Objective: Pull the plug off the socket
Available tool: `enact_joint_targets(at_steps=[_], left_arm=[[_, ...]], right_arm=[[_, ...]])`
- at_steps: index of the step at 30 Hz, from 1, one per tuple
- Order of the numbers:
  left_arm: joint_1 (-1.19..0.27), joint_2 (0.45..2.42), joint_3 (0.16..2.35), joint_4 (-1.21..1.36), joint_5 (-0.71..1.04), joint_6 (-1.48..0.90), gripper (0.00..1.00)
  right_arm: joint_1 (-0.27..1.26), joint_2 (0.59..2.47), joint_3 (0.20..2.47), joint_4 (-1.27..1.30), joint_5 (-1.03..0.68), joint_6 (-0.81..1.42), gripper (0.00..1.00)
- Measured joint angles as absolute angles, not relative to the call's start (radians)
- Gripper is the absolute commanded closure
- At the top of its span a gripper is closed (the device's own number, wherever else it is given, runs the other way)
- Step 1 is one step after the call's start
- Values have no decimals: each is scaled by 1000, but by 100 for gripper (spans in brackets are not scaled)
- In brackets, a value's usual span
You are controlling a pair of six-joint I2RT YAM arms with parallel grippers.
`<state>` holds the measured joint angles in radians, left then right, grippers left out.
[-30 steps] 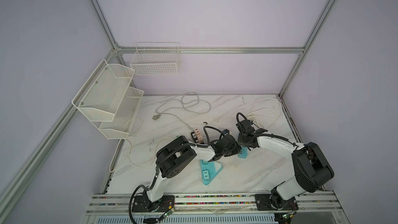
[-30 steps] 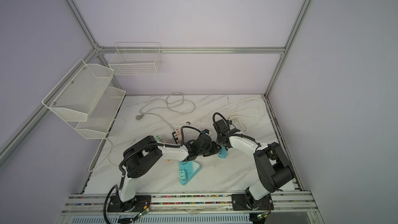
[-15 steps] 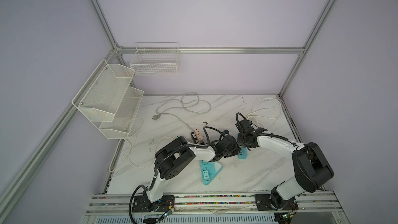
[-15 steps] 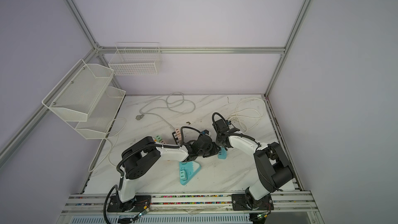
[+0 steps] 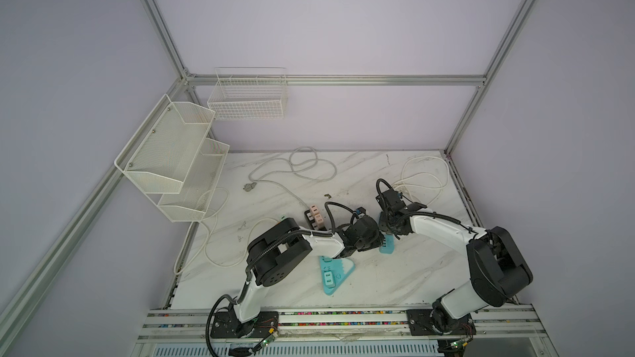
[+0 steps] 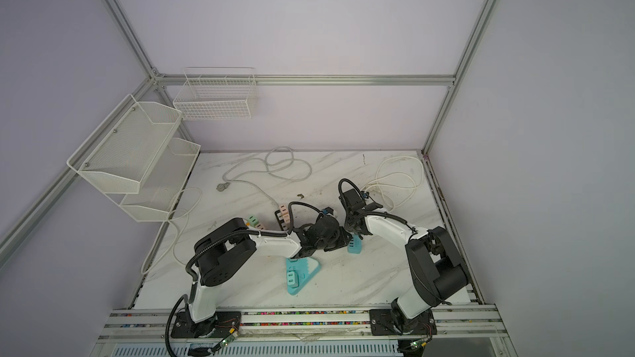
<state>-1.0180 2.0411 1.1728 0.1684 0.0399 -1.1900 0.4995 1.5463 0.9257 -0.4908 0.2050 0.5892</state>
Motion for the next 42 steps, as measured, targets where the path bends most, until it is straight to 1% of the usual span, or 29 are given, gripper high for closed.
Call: enact_joint_targets(at_steps=[6, 10, 15, 20, 22, 24, 30, 35, 42], left_arm=[[-1021, 2042, 1189, 153, 31, -1184, 79], [-1023, 2042, 1205, 128, 24, -1171, 77], [-1029, 2042, 1246, 62, 14, -1128, 75], [-1035, 2042, 1298, -18, 10, -1069, 70], [-1034, 2040, 1311, -20, 10, -1047, 64], [-1029, 2028, 1312, -18, 9, -1028, 63], [-1000, 1894, 1312, -24, -32, -981, 60], [-974, 1743, 1280, -36, -82, -947, 57], [-946, 1606, 1169, -125, -159, -908, 56]], right_arm=[[480, 1491, 926, -491, 142, 583, 89], [450, 1407, 926, -484, 83, 569, 89], [388, 1307, 928, -493, 57, 554, 89], [361, 1242, 957, -514, 44, 535, 88], [352, 1219, 971, -515, 27, 528, 89], [350, 1206, 986, -513, 8, 517, 89], [347, 1198, 1003, -481, -67, 504, 89], [347, 1203, 973, -354, -172, 520, 89], [369, 1298, 902, -186, -264, 562, 89]])
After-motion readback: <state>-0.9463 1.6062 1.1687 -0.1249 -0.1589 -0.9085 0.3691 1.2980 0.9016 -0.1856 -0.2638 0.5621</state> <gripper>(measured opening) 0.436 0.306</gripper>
